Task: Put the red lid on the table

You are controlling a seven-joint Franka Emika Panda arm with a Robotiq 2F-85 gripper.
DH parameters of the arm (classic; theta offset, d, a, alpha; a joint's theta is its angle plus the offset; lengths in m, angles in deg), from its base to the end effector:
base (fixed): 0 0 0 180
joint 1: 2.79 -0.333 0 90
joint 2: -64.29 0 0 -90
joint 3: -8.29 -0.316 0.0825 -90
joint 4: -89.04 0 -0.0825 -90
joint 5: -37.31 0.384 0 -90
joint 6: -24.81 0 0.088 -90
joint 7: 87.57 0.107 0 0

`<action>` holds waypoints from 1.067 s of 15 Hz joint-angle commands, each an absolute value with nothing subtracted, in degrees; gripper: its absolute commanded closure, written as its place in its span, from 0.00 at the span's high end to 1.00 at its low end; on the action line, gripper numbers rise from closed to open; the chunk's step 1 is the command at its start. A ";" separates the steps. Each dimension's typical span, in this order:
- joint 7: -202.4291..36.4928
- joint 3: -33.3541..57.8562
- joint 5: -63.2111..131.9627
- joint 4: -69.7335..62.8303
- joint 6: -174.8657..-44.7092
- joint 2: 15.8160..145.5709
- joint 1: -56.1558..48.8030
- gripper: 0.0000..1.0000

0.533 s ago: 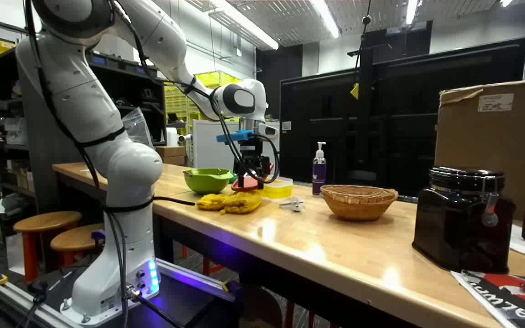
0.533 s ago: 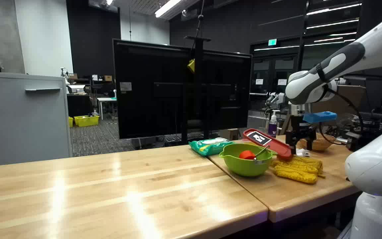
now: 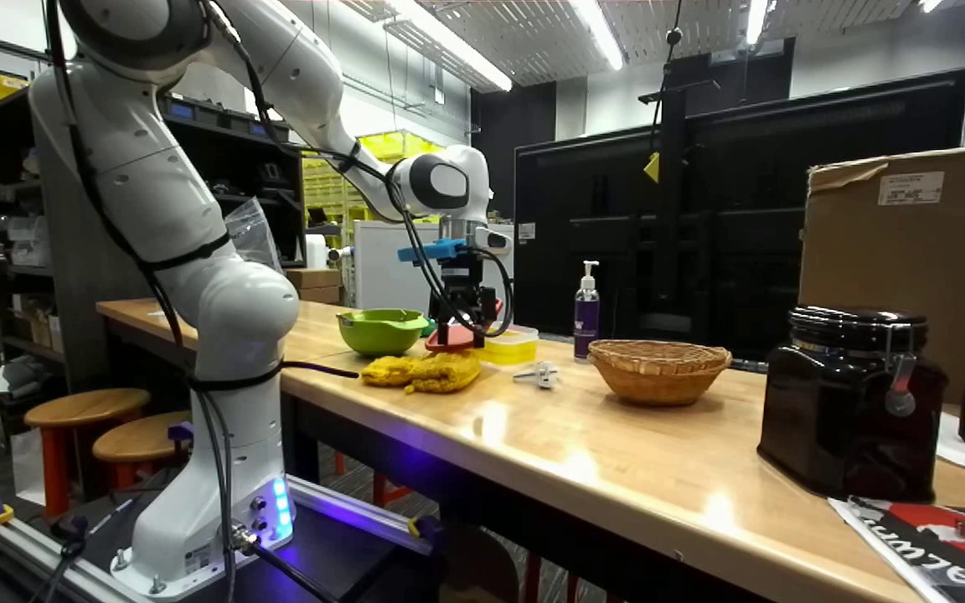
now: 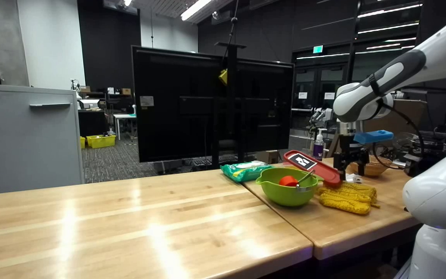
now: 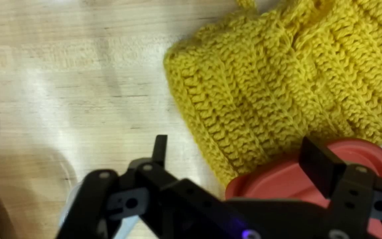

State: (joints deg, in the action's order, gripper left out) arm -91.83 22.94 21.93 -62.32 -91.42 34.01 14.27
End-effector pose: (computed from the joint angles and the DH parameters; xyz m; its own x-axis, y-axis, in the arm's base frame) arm 0.3042 -0.2016 0.3999 0.9460 -0.3071 -0.1035 -0.2982 -0.9500 0.0929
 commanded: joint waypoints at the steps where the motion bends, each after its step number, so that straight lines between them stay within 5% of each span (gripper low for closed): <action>1: -91.96 22.67 22.09 -62.21 -91.26 34.03 14.52 1.00; 16: -93.16 23.61 22.40 -62.15 -90.12 33.92 14.88 1.00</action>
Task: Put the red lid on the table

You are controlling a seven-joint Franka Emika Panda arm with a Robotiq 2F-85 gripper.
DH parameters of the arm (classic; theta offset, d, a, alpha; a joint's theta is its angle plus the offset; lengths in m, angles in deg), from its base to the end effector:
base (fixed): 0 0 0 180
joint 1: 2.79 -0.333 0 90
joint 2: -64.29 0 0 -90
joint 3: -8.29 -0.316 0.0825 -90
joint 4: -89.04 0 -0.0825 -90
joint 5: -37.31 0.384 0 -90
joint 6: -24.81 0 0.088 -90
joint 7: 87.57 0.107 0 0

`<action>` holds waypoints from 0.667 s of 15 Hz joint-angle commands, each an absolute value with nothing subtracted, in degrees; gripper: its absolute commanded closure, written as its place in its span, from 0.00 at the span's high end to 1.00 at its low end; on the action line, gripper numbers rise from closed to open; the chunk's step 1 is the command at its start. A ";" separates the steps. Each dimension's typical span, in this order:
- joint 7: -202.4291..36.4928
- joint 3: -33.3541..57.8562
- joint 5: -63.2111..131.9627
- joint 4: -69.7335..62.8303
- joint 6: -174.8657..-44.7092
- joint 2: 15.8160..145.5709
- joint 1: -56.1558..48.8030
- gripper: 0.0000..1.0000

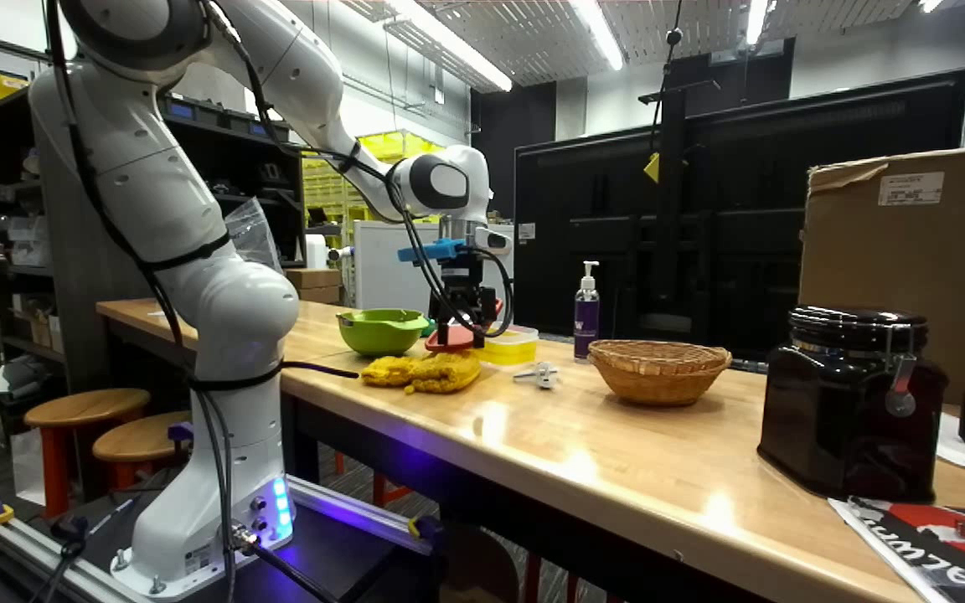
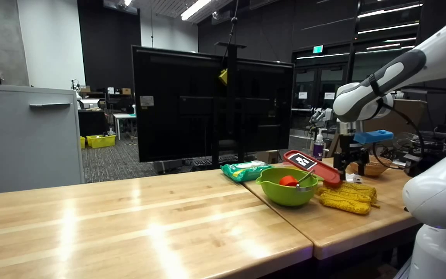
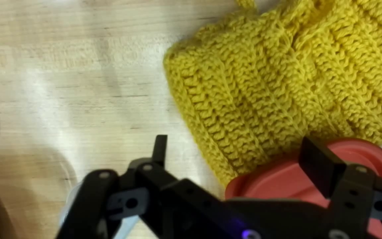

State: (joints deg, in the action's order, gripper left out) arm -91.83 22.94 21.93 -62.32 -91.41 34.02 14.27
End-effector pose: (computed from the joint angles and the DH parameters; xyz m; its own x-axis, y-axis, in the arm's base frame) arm 0.3041 -0.2016 0.3998 0.9460 -0.3071 -0.1039 -0.2982 -0.9500 0.0929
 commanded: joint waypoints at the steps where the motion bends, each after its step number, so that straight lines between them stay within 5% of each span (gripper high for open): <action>1: -93.32 23.42 22.41 -61.75 -89.06 33.84 14.74 1.00; 10: -103.10 24.08 23.40 -55.08 -83.68 30.78 12.24 1.00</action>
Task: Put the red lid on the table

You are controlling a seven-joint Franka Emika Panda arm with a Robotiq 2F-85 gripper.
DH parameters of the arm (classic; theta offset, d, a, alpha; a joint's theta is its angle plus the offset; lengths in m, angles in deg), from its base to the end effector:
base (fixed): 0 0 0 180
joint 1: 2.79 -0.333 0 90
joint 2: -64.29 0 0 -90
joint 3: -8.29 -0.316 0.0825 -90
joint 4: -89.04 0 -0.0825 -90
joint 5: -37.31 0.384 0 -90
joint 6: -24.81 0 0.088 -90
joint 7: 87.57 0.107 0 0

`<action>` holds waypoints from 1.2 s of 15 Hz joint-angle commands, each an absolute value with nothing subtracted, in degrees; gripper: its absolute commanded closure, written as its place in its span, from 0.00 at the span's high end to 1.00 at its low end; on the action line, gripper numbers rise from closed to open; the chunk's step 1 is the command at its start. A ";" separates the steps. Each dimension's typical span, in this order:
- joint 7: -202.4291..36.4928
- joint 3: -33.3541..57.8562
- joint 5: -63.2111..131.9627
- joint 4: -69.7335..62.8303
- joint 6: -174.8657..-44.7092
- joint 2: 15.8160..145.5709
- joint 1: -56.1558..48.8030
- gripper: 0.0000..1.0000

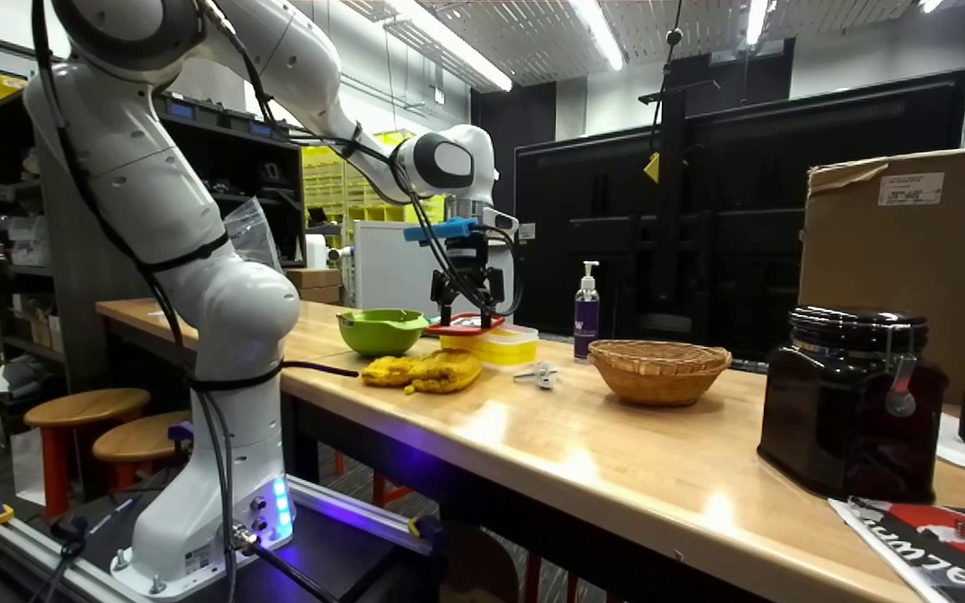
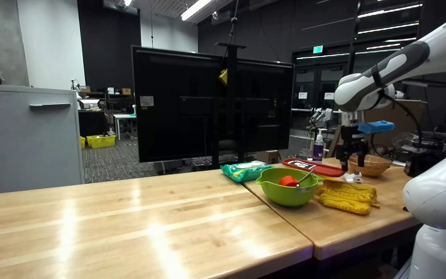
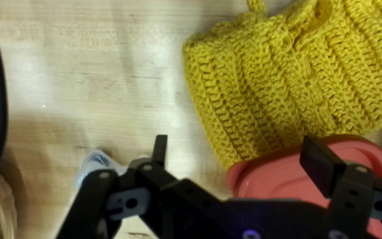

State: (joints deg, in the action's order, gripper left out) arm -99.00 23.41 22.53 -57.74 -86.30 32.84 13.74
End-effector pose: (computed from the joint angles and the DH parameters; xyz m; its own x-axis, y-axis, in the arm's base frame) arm 0.3068 -0.2100 0.4357 0.9727 -0.2075 -0.1035 -0.2003 -0.9768 0.0761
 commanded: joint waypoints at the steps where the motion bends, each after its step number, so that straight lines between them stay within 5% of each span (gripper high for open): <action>1: -104.24 24.17 23.78 -54.07 -83.18 30.42 11.76 1.00; 18: -104.02 26.40 39.83 -55.69 -85.91 26.21 8.82 1.00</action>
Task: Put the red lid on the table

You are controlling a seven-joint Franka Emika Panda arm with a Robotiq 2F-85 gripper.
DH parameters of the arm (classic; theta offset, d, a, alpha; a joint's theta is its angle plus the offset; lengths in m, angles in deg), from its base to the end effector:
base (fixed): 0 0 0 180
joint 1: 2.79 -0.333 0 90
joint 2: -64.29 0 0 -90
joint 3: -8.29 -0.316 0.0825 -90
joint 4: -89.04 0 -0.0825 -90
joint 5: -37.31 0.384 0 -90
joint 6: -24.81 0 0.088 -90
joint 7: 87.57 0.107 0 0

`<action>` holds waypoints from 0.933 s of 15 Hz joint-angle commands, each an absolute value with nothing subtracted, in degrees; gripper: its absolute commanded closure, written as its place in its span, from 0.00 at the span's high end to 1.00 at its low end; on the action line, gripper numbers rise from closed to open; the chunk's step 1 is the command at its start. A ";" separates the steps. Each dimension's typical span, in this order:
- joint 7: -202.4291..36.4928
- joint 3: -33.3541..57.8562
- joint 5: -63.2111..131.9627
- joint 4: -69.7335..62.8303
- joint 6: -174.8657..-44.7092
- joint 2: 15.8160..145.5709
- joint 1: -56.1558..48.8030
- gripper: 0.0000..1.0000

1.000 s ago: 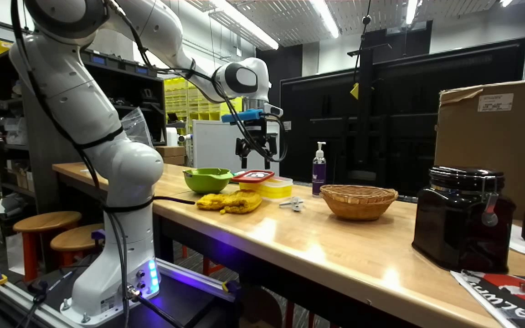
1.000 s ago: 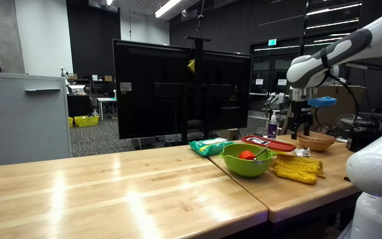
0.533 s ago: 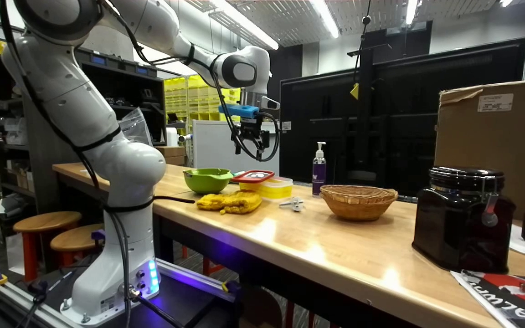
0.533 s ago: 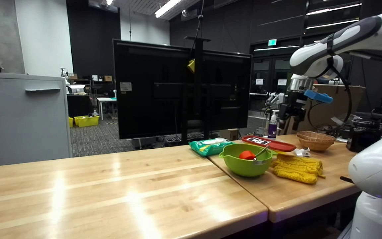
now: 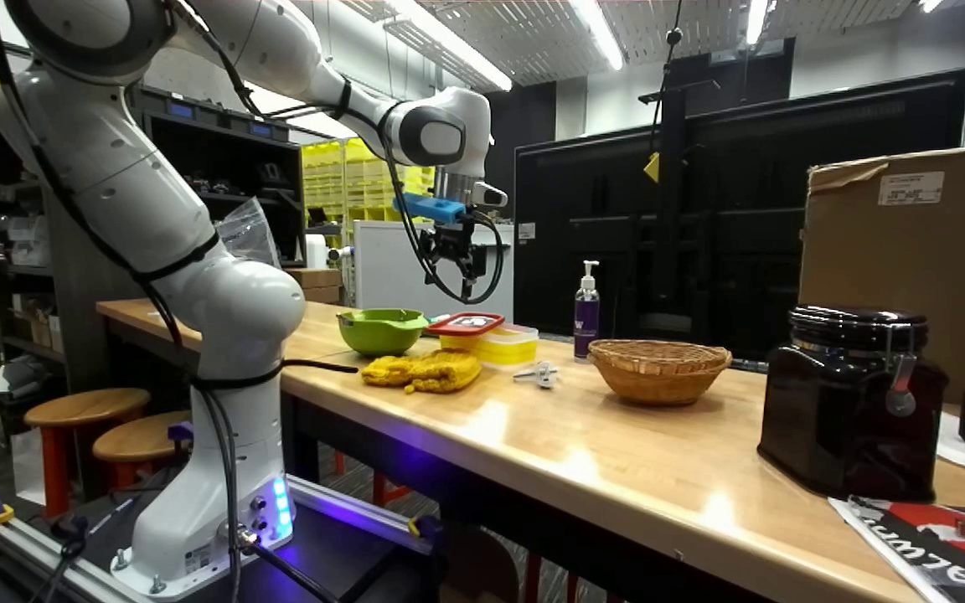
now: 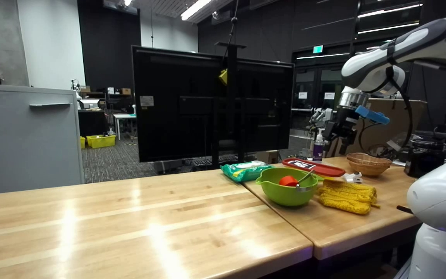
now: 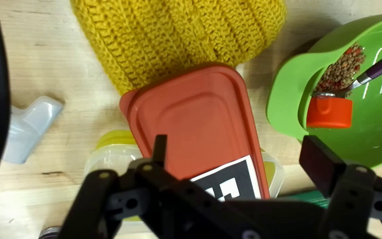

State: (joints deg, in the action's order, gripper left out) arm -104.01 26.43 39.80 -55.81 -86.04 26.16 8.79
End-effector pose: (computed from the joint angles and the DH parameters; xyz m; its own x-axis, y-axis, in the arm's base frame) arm 0.3121 -0.1832 0.4895 0.9748 -0.1957 0.1073 -0.1700 -0.9626 -0.2108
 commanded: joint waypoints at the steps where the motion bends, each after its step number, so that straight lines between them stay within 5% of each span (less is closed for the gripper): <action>1: -104.01 26.40 39.83 -55.70 -85.94 26.19 8.83 1.00; 14: -112.70 33.95 44.96 -56.38 -82.72 26.86 8.69 1.00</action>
State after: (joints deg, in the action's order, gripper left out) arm -110.19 32.07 42.52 -55.90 -83.12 27.01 8.53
